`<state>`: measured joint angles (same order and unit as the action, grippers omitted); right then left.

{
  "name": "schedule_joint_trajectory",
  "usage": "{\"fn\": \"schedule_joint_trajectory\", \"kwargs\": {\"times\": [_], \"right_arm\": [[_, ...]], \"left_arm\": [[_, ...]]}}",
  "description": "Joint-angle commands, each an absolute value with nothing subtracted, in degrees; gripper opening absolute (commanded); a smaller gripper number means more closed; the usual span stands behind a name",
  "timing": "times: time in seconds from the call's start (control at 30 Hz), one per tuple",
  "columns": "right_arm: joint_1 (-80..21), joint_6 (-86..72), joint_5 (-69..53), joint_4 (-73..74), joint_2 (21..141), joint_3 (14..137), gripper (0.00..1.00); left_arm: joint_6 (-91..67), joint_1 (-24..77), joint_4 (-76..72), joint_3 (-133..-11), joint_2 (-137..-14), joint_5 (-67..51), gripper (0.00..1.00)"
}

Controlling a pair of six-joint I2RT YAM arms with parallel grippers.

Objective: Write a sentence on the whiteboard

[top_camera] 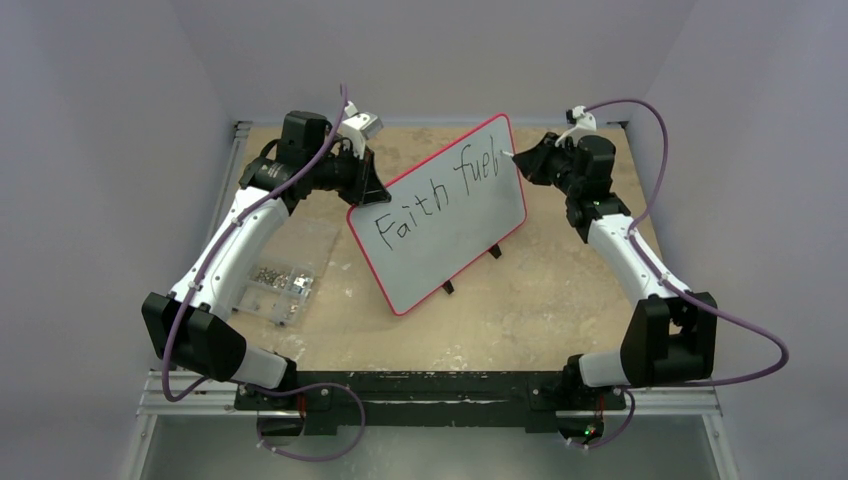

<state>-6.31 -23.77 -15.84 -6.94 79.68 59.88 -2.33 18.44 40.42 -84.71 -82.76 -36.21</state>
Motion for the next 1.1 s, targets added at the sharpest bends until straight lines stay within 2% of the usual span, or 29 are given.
{"fn": "schedule_joint_trajectory", "kwargs": {"times": [0.0,0.63,1.07], "right_arm": [[-6.3,-24.6,-19.2,-9.9,79.5,61.3,0.0],[-6.4,-23.9,-20.8,-8.8,77.8,57.0,0.0],[-6.3,-23.2,-13.3,-5.0,78.0,58.7,0.0]], "left_arm": [[0.8,17.9,36.2,-85.6,-80.7,-33.0,0.0],[0.8,17.9,36.1,-85.6,-80.5,-33.0,0.0],[0.7,17.9,36.1,-85.5,-80.3,-33.0,0.0]]}}
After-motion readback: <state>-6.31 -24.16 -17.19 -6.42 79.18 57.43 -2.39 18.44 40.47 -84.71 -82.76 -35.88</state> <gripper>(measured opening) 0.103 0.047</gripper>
